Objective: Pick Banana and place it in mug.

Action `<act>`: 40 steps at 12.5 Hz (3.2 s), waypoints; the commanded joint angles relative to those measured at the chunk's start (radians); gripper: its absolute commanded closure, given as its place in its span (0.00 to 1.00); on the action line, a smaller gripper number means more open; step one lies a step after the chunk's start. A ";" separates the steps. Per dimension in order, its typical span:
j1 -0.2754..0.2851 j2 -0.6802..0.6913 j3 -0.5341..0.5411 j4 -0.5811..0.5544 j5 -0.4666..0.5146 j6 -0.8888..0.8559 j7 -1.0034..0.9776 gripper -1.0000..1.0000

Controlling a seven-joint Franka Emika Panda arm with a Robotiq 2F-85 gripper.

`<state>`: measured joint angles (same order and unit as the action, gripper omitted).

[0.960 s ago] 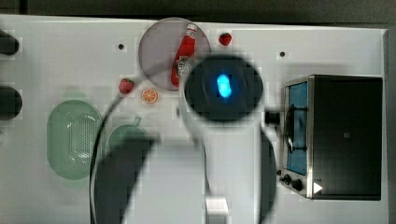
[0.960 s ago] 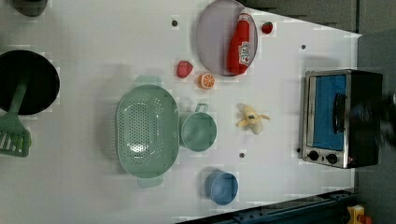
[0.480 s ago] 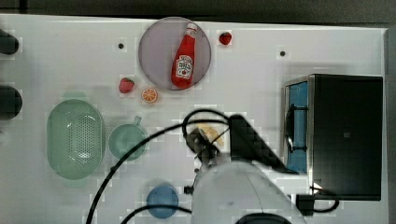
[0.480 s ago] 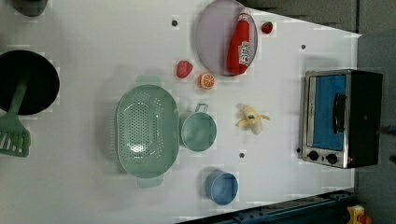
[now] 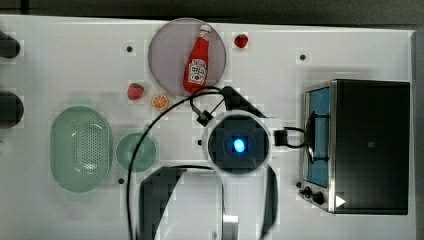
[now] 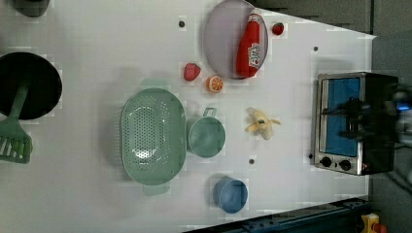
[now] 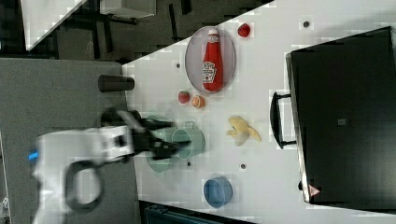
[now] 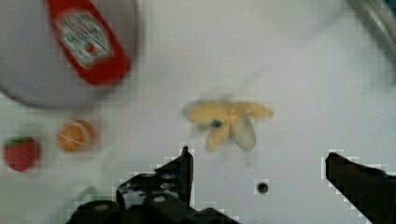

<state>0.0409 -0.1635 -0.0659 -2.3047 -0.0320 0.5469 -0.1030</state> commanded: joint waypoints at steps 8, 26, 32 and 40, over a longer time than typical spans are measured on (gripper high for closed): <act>-0.011 0.413 0.011 -0.151 0.001 0.528 -0.215 0.00; -0.022 0.433 0.024 -0.144 0.001 0.640 -0.214 0.67; -0.021 0.047 0.005 -0.047 0.001 0.079 -0.214 0.67; 0.015 -0.074 0.167 0.121 0.018 -0.291 0.010 0.67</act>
<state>0.0278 -0.2805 0.0249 -2.1797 -0.0066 0.2700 -0.2136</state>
